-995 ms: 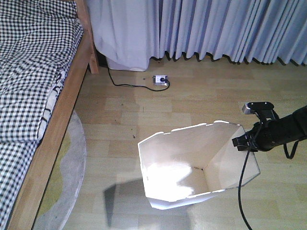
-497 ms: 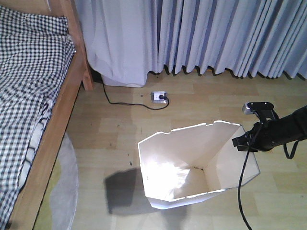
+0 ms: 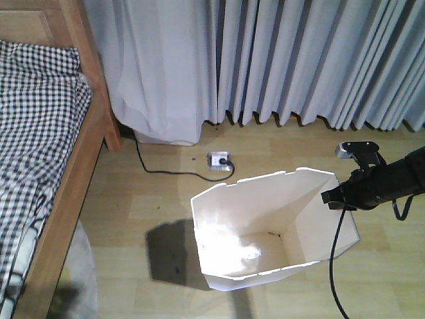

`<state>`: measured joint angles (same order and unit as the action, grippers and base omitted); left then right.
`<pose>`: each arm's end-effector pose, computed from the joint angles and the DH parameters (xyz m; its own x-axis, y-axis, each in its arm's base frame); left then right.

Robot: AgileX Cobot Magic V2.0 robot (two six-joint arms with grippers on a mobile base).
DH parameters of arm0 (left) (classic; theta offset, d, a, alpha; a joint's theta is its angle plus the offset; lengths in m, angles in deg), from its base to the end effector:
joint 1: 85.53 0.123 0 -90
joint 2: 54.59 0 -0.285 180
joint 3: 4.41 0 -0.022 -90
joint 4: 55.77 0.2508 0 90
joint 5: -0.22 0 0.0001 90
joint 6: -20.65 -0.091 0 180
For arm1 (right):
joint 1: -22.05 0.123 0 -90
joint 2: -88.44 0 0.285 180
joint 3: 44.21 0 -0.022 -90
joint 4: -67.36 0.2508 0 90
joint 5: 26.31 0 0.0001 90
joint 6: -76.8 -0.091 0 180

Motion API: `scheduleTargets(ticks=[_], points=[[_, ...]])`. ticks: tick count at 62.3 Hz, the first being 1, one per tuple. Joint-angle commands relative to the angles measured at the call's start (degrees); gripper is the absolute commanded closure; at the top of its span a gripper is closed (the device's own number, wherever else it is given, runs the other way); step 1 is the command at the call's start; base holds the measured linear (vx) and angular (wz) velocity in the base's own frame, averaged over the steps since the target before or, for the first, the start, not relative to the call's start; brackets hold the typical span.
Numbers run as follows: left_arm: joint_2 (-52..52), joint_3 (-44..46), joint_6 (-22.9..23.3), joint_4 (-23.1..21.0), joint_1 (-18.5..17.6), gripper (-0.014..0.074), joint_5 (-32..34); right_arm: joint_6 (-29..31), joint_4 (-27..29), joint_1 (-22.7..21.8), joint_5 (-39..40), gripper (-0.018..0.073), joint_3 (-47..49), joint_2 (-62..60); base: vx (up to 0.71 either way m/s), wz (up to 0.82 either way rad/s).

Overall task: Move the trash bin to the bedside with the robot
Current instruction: 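Hold the bin in the right gripper while the base drives toward the bed, then lower the bin to the floor beside the bed with the right gripper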

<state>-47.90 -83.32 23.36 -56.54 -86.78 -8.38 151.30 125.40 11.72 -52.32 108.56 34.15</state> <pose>0.0560 -0.0014 0.1906 -0.0745 -0.0589 -0.9955 0.0193 0.9980 -0.0605 0.3193 -0.0237 0.0587 -0.9350 -0.1409 -0.3254 -0.2350 0.9335 0.2709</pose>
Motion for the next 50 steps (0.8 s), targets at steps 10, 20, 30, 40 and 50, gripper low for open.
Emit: scheduleTargets(ticks=[10,20,30,40,50], points=[[-0.57,-1.58,0.52,-0.17,-0.31,0.0602,4.42,-0.81,4.15,-0.23,-6.53,0.0565,1.26,-3.99,0.34,0.00],[-0.57,-1.58,0.52,-0.17,-0.31,0.0602,4.42,-0.81,4.15,-0.23,-6.53,0.0565,1.26,-3.99,0.33,0.01],[-0.57,-1.58,0.52,-0.17,-0.31,0.0602,4.42,-0.81,4.15,-0.23,-6.53,0.0565,1.26,-3.99,0.31,0.00],[-0.57,-1.58,0.52,-0.17,-0.31,0.0602,4.42,-0.81,4.15,-0.23,-6.53,0.0565,1.26,-3.99,0.29,-0.02],[-0.57,-1.58,0.52,-0.17,-0.31,0.0602,4.42,-0.81,4.15,-0.23,-6.60,0.0565,1.26,-3.99,0.23,-0.04]])
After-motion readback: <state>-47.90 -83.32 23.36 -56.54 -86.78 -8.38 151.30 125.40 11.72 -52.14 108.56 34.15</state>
